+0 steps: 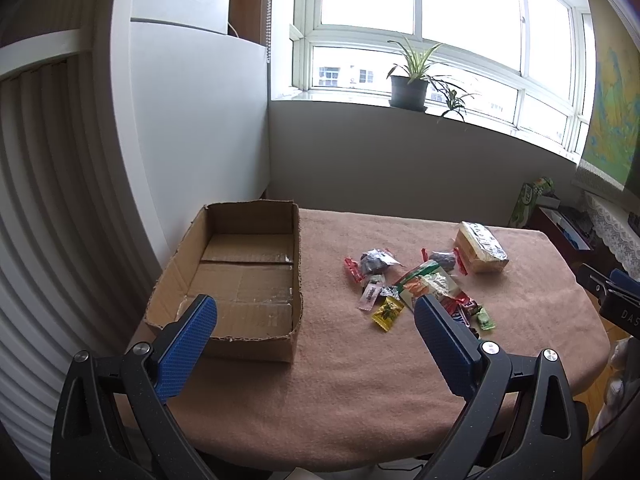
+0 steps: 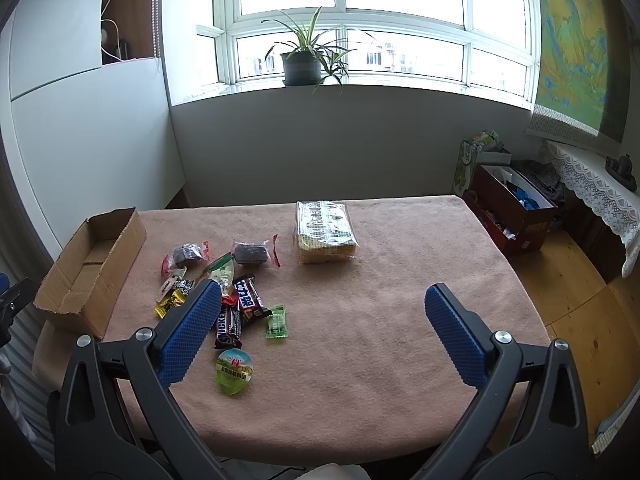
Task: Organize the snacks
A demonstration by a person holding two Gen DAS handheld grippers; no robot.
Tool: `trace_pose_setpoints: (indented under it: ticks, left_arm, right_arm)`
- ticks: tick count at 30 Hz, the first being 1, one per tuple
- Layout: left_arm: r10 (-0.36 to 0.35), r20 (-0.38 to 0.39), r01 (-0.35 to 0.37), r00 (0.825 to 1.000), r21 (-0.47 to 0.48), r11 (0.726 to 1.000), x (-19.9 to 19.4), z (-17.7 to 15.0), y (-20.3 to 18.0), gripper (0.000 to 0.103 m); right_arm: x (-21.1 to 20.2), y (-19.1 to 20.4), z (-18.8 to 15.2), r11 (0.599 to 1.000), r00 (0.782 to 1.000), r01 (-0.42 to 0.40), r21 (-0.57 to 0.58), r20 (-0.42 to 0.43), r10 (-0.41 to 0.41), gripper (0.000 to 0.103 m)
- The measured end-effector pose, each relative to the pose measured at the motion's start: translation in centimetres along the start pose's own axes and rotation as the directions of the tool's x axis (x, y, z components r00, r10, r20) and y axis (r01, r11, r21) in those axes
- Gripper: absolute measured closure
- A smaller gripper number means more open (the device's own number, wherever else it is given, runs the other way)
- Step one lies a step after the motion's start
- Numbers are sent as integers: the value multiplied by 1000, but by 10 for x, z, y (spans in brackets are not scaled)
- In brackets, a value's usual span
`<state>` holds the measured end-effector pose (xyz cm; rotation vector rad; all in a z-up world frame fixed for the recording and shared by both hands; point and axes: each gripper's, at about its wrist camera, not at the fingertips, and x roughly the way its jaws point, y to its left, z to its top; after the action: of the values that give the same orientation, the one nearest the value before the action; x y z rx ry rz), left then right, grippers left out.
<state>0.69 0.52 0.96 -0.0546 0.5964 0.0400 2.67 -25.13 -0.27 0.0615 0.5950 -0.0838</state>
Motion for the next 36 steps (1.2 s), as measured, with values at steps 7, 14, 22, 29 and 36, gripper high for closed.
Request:
trace_pose_setpoints:
  ticks: [7,14,22,29,36]
  left_arm:
    - [3,2,-3,1000,5,1000,-1,-1,-4,4]
    - [-1,2,1,1000,9,1000,0,-1,-6,4]
    - [-2,0,2,1000,7,1000,2,-1,-6,4]
    - [-4,0,4,1000,9,1000,2,-1,-5,4]
    - [-3,-1,3,1000,9,1000,2,-1,-6,4]
  right_arm:
    - [0,0,0,1000,1000,0,0,0,0,0]
    - [0,-1,0,1000,1000,-1,0,1,1,0]
    - [1,-1,0,1000,1000,0,1,-1,0,0]
    - [1,0,0,1000,1000,-2,1,-1,2,0]
    - [1,0,-1,1000,1000,-2,2,-3,2,0]
